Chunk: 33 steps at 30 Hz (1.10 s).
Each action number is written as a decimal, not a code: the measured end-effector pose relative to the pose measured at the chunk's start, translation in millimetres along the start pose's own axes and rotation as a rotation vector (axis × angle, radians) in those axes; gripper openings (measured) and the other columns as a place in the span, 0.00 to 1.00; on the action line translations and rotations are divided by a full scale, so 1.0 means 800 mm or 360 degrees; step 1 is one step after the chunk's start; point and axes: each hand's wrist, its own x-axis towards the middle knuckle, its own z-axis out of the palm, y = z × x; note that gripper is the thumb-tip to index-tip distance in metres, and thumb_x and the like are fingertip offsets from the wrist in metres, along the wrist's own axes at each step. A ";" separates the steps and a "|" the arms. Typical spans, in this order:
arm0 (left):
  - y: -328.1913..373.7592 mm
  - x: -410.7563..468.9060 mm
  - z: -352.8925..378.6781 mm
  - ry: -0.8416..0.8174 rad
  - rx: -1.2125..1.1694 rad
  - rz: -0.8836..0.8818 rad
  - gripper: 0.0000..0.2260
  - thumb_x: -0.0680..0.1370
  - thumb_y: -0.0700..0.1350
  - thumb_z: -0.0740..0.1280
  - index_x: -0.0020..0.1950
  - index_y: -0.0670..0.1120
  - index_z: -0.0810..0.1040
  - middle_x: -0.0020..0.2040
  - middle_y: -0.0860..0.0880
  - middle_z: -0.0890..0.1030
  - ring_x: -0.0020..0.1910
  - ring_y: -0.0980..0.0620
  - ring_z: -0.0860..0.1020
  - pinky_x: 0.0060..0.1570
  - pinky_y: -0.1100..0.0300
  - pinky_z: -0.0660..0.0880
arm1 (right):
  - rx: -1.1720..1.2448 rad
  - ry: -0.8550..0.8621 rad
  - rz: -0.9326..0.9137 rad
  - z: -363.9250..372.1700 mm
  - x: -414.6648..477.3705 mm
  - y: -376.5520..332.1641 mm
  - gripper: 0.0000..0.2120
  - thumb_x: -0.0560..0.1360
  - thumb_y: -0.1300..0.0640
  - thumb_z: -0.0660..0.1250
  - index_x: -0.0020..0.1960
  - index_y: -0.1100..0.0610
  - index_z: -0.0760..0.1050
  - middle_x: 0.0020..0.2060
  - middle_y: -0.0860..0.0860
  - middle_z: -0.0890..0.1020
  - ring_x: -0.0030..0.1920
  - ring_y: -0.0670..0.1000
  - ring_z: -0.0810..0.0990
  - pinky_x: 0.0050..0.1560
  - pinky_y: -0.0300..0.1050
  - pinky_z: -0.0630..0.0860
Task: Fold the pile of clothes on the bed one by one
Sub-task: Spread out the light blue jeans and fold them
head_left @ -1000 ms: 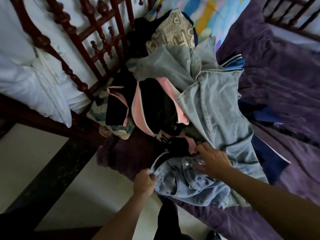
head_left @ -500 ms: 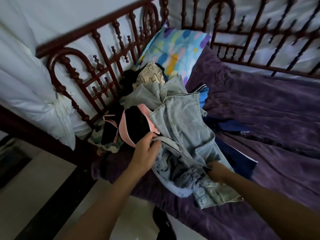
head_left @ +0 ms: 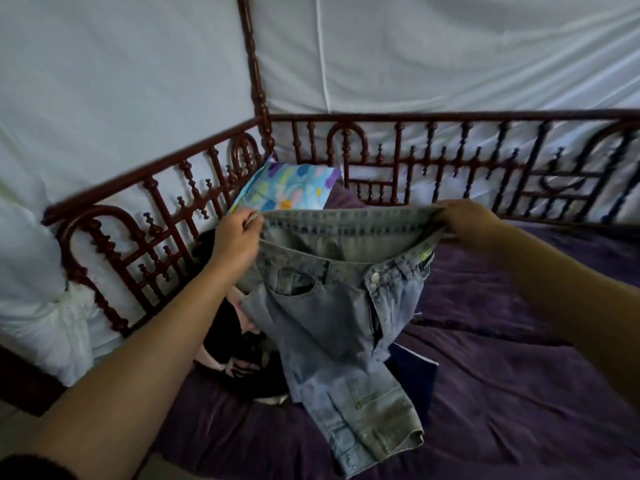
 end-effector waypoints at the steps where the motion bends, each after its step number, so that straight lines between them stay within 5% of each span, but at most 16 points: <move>1: 0.016 0.012 0.002 0.0057 -0.0081 0.0000 0.09 0.81 0.44 0.60 0.45 0.42 0.76 0.42 0.42 0.78 0.41 0.46 0.76 0.42 0.52 0.72 | 0.0063 0.0109 -0.0037 -0.011 -0.004 -0.019 0.11 0.75 0.67 0.61 0.38 0.56 0.77 0.33 0.52 0.77 0.33 0.50 0.75 0.27 0.36 0.74; 3: 0.050 0.035 0.001 0.0112 -0.0207 0.0068 0.09 0.82 0.45 0.58 0.47 0.43 0.76 0.42 0.44 0.78 0.41 0.48 0.76 0.43 0.51 0.72 | 0.0253 0.0335 -0.0100 -0.030 -0.015 -0.055 0.10 0.73 0.65 0.61 0.35 0.58 0.75 0.28 0.53 0.75 0.29 0.52 0.74 0.30 0.41 0.72; 6: 0.096 0.064 -0.021 0.0072 -0.0309 0.0339 0.12 0.80 0.52 0.58 0.42 0.47 0.74 0.38 0.50 0.76 0.38 0.53 0.74 0.42 0.55 0.69 | 0.0194 0.0556 -0.0376 -0.063 -0.038 -0.099 0.11 0.74 0.60 0.61 0.32 0.57 0.73 0.23 0.50 0.74 0.22 0.46 0.73 0.24 0.35 0.68; 10: 0.140 0.101 -0.075 -0.0500 -0.0235 0.0594 0.20 0.64 0.73 0.67 0.44 0.60 0.74 0.44 0.57 0.81 0.46 0.55 0.80 0.45 0.55 0.74 | 0.0194 0.0584 -0.0511 -0.094 -0.069 -0.139 0.14 0.74 0.49 0.66 0.35 0.56 0.80 0.24 0.48 0.80 0.24 0.43 0.78 0.25 0.31 0.72; 14: 0.146 0.142 -0.099 -0.0701 0.0268 0.0883 0.29 0.57 0.62 0.80 0.53 0.57 0.76 0.47 0.60 0.81 0.47 0.60 0.79 0.45 0.62 0.73 | 0.0484 0.0480 -0.0507 -0.091 -0.079 -0.148 0.14 0.74 0.51 0.69 0.33 0.56 0.83 0.29 0.48 0.83 0.29 0.45 0.82 0.31 0.34 0.76; 18: 0.120 0.176 -0.069 -0.0437 0.0257 0.0988 0.16 0.66 0.40 0.79 0.51 0.45 0.80 0.42 0.51 0.78 0.46 0.51 0.78 0.42 0.62 0.68 | 0.0807 0.0366 -0.0371 -0.045 -0.086 -0.122 0.12 0.70 0.44 0.71 0.42 0.52 0.85 0.43 0.54 0.86 0.43 0.54 0.85 0.47 0.50 0.80; 21: 0.110 0.191 -0.032 -0.0245 0.0091 0.0843 0.10 0.69 0.33 0.73 0.48 0.40 0.77 0.42 0.45 0.78 0.43 0.50 0.75 0.38 0.62 0.64 | 0.0735 0.0234 -0.0330 -0.019 -0.109 -0.104 0.21 0.65 0.36 0.73 0.49 0.51 0.84 0.49 0.58 0.85 0.48 0.58 0.84 0.47 0.53 0.80; 26: 0.174 0.218 0.028 -0.0037 -0.0115 0.1037 0.07 0.73 0.40 0.68 0.46 0.36 0.77 0.45 0.35 0.80 0.47 0.44 0.78 0.41 0.54 0.68 | 0.0525 0.0090 -0.0546 -0.034 -0.178 -0.106 0.22 0.61 0.54 0.80 0.53 0.57 0.82 0.50 0.59 0.84 0.48 0.56 0.84 0.47 0.48 0.81; 30: 0.256 0.208 0.095 -0.0120 -0.0321 0.1212 0.13 0.77 0.47 0.67 0.46 0.36 0.76 0.46 0.37 0.80 0.48 0.42 0.78 0.43 0.53 0.70 | 0.0769 0.0421 -0.0601 -0.086 -0.229 -0.100 0.09 0.66 0.58 0.72 0.45 0.56 0.84 0.43 0.56 0.86 0.41 0.52 0.85 0.40 0.44 0.81; 33: 0.292 0.164 0.166 -0.0429 -0.0367 0.1239 0.12 0.77 0.44 0.65 0.38 0.37 0.72 0.39 0.36 0.75 0.39 0.43 0.73 0.37 0.52 0.66 | 0.0808 0.0715 -0.0485 -0.126 -0.260 -0.063 0.08 0.69 0.58 0.67 0.46 0.58 0.83 0.44 0.57 0.86 0.41 0.52 0.85 0.40 0.44 0.81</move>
